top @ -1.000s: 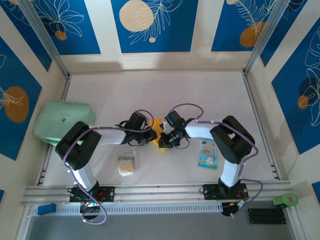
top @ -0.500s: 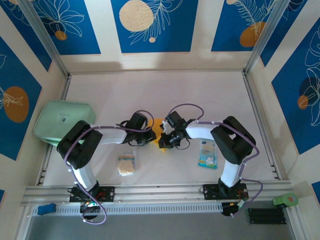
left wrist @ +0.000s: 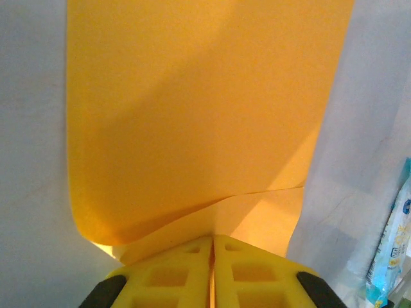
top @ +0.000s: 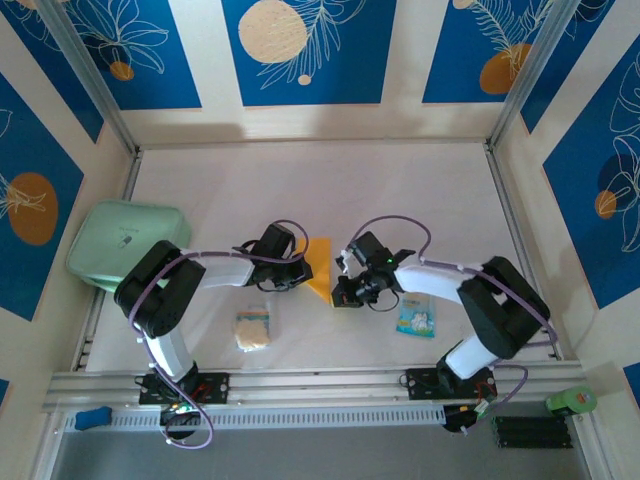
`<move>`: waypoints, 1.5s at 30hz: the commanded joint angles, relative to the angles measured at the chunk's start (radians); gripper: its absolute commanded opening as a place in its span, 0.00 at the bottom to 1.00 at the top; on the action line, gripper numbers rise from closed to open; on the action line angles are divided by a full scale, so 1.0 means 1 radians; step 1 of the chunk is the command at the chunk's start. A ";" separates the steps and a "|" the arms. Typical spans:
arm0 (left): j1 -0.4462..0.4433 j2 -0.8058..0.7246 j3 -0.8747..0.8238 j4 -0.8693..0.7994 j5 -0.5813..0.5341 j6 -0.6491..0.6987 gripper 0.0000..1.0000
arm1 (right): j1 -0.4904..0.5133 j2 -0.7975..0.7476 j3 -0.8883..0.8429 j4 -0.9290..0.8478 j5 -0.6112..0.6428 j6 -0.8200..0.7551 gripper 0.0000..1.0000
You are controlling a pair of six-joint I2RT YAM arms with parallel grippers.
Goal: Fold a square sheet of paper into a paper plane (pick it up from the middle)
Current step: Third fold the triangle at the center of the table.
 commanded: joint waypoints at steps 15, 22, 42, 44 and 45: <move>-0.003 0.045 -0.002 -0.077 -0.033 -0.021 0.11 | 0.032 0.166 0.146 0.092 0.056 0.091 0.02; -0.003 0.043 -0.002 -0.077 -0.031 -0.023 0.11 | 0.038 0.244 0.179 0.068 0.059 0.072 0.02; -0.037 -0.040 0.016 -0.035 0.055 0.067 0.16 | 0.025 0.324 0.203 -0.081 0.122 0.055 0.01; -0.041 -0.033 0.010 -0.033 0.051 0.065 0.14 | 0.022 0.328 0.202 -0.085 0.123 0.056 0.01; -0.042 -0.029 0.010 -0.038 0.048 0.064 0.14 | 0.022 0.329 0.203 -0.084 0.122 0.056 0.01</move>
